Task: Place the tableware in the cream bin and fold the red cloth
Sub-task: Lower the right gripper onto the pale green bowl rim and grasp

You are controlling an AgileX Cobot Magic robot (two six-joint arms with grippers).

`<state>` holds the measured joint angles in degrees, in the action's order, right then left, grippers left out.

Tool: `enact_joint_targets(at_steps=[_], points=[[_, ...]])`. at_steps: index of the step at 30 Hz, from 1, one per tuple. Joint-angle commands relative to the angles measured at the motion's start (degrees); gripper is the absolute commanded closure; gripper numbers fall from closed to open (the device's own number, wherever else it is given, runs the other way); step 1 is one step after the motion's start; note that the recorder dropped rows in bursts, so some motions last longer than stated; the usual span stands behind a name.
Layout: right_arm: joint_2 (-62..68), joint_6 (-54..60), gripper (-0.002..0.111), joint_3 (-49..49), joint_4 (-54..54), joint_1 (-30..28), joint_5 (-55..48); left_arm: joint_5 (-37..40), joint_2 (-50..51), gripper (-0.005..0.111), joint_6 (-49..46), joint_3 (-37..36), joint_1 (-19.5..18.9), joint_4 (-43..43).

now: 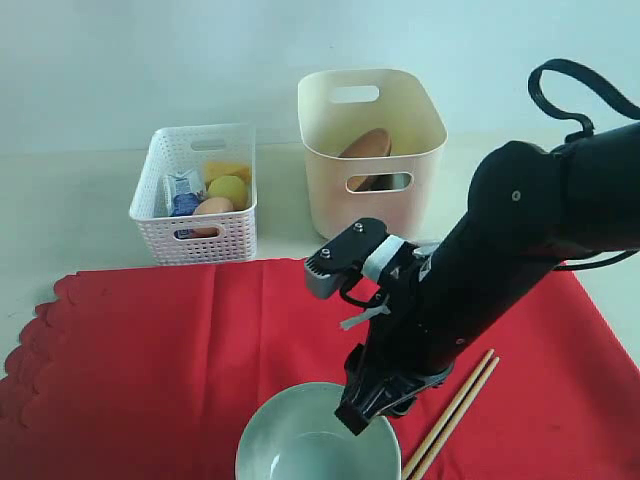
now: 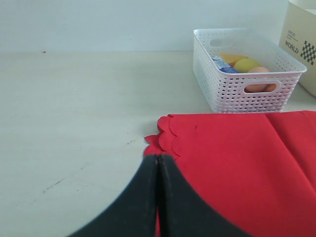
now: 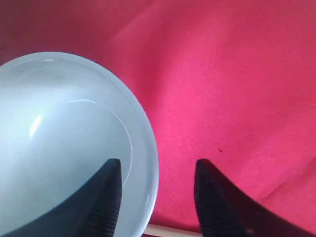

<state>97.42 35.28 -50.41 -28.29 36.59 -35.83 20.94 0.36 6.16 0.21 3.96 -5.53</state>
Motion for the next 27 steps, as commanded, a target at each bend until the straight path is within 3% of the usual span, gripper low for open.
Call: enact_joint_targets(at_steps=[1,7,15,21,27], points=[[2.2,-0.1,0.062,0.2,-0.3,0.1,0.3,-0.6,-0.4,0.107,0.1,-0.2,-0.1,0.3],[4.0,-0.1,0.067,0.2,-1.8,0.1,0.1,-0.6,-0.4,0.107,0.1,-0.2,-0.1,0.3],[4.0,-0.1,0.108,-0.7,-1.8,0.1,-2.1,-0.6,-0.4,0.107,0.1,-0.2,-0.1,0.3],[4.0,-2.6,0.108,-6.1,-1.8,0.1,-8.0,-0.6,-0.4,0.107,0.1,-0.2,-0.1,0.3],[2.3,-2.6,0.108,-9.6,-1.8,0.1,-5.9,-0.6,-0.4,0.107,0.1,-0.2,-0.1,0.3]])
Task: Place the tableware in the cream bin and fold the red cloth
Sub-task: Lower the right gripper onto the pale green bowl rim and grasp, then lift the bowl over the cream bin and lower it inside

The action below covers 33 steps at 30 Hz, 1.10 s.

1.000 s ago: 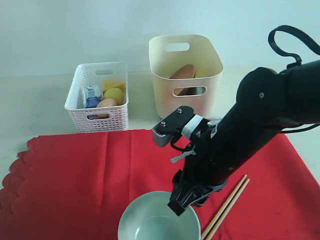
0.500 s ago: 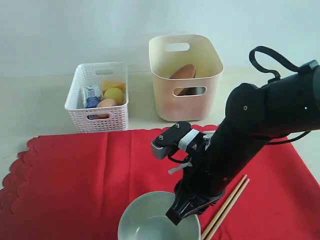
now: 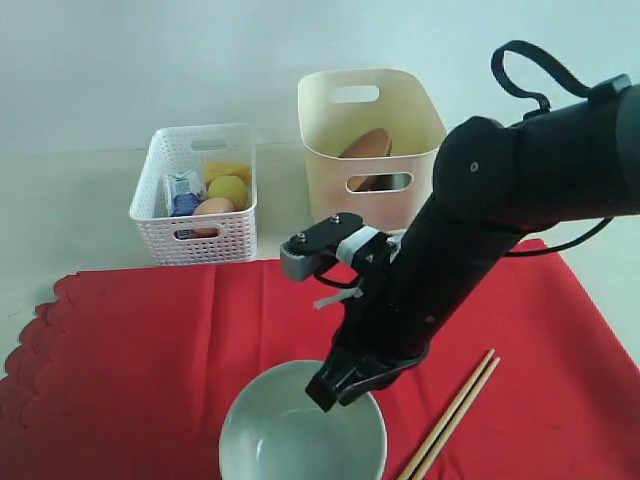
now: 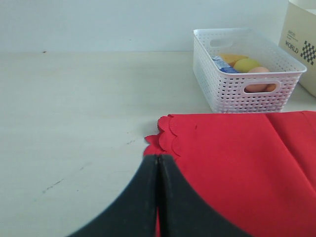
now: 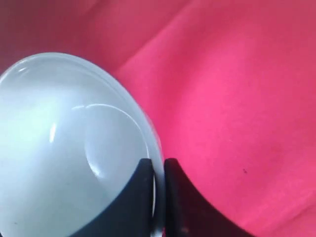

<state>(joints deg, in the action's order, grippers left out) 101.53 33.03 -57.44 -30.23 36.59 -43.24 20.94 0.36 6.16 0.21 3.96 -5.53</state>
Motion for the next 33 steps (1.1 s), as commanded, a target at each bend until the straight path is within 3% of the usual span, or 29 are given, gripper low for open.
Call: enact_joint_targets(at_steps=[1,6,16,33], points=[[-2.4,-0.4,0.108,-2.9,0.2,0.1,2.3,-0.6,-0.4,0.107,0.1,-0.2,-0.1,0.3],[-5.3,-2.5,0.108,-8.5,0.2,-1.0,6.0,-0.6,-0.4,0.107,0.1,-0.2,-0.1,0.3],[-4.0,-5.3,0.108,-26.0,0.2,-13.1,5.4,-0.6,-0.4,0.107,0.1,-0.2,-0.1,0.3],[13.8,-8.0,0.108,-44.7,-0.3,-23.7,4.0,-0.6,-0.4,0.107,0.1,-0.2,-0.1,0.3]])
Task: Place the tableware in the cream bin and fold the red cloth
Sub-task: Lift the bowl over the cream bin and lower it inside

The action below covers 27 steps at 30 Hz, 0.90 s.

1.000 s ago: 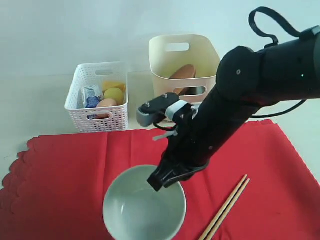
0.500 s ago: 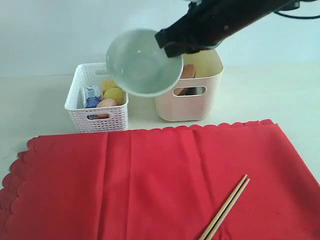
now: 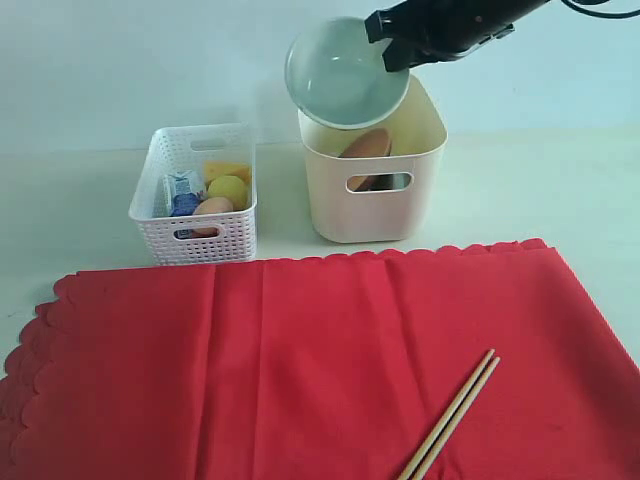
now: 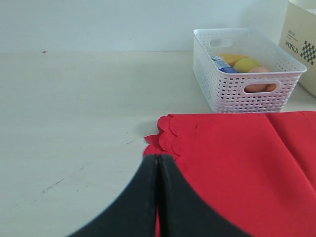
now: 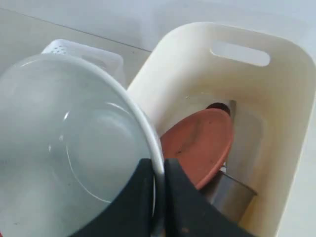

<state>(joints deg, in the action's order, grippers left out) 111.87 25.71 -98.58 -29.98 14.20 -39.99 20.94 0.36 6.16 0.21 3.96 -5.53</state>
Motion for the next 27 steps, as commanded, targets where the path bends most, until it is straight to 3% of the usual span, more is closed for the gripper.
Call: enact_joint_targets(at_steps=[1,18,27], points=[[4.7,-0.8,0.108,-4.4,-0.5,-1.5,1.1,-0.6,-0.4,0.107,0.1,-0.2,-0.1,0.3],[14.9,-0.4,0.107,-7.7,3.5,-1.7,8.6,-0.6,-0.4,0.107,0.1,-0.2,-0.1,0.3],[13.0,-2.0,0.071,-7.7,5.6,-1.7,6.1,-0.6,-0.4,0.107,0.1,-0.2,-0.1,0.3]])
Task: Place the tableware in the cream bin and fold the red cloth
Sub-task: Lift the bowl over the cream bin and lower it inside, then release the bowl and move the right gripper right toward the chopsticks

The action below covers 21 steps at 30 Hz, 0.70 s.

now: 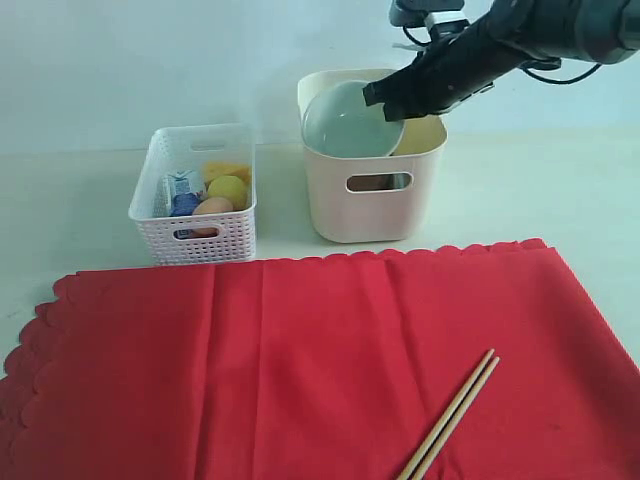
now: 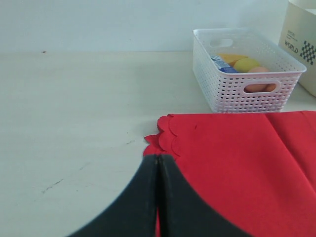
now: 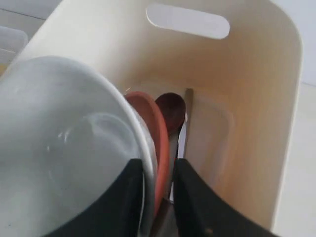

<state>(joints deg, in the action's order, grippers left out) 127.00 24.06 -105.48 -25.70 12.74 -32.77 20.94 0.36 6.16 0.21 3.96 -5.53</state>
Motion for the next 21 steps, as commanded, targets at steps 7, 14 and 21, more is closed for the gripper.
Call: enact_joint_targets(at_steps=[7,14,21], points=[[-8.8,-7.2,0.063,-0.8,8.5,-0.2,-6.5,-0.6,-0.4,0.107,0.1,-0.2,-0.1,0.3],[-20.1,-12.2,0.063,-0.8,16.8,-0.2,-17.7,-0.6,-0.4,0.107,0.1,-0.2,-0.1,0.3],[-34.6,-12.2,0.063,7.7,16.7,-0.2,-22.8,-0.6,-0.4,0.107,0.1,-0.2,-0.1,0.3]])
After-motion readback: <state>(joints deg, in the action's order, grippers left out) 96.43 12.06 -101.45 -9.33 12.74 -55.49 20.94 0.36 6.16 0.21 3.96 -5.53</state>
